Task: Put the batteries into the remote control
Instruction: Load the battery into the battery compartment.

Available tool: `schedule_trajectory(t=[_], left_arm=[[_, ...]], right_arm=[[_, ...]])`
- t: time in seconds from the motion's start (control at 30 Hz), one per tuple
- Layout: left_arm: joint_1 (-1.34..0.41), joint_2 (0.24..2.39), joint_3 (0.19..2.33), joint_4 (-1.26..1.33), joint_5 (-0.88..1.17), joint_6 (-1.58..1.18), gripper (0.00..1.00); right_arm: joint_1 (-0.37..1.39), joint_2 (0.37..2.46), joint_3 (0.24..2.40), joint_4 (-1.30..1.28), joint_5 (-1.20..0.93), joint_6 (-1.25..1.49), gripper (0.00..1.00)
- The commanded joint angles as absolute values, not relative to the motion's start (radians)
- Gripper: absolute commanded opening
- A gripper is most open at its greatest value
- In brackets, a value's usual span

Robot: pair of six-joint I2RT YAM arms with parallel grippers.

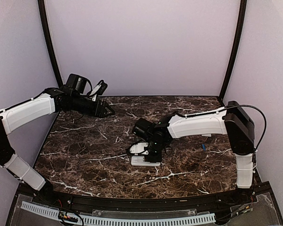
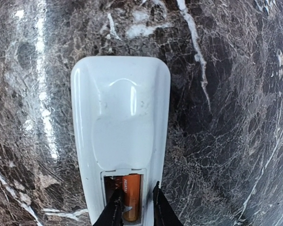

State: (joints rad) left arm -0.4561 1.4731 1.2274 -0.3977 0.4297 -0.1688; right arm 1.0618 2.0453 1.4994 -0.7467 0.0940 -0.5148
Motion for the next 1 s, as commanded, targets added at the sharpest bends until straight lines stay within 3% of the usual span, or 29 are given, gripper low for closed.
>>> schedule_trajectory(t=[0.0,0.3,0.63,0.97], left_arm=[[-0.449,1.463,1.214,-0.401,0.438,-0.171,0.56],[-0.449,1.458,1.213,-0.401,0.433,-0.17,0.56],[-0.449,1.459,1.214,-0.401,0.434,-0.169,0.56],[-0.448,1.459,1.213,-0.4,0.434,-0.169,0.56]], right_arm=[[1.07,2.068,1.527,-0.779,0.074,-0.537,0.2],[1.065,2.085,1.55,-0.796,0.069,-0.538,0.12],[1.066,2.06,1.553,-0.819,0.061,-0.538,0.23],[1.066,2.053,1.573,-0.83,0.068,-0.538,0.24]])
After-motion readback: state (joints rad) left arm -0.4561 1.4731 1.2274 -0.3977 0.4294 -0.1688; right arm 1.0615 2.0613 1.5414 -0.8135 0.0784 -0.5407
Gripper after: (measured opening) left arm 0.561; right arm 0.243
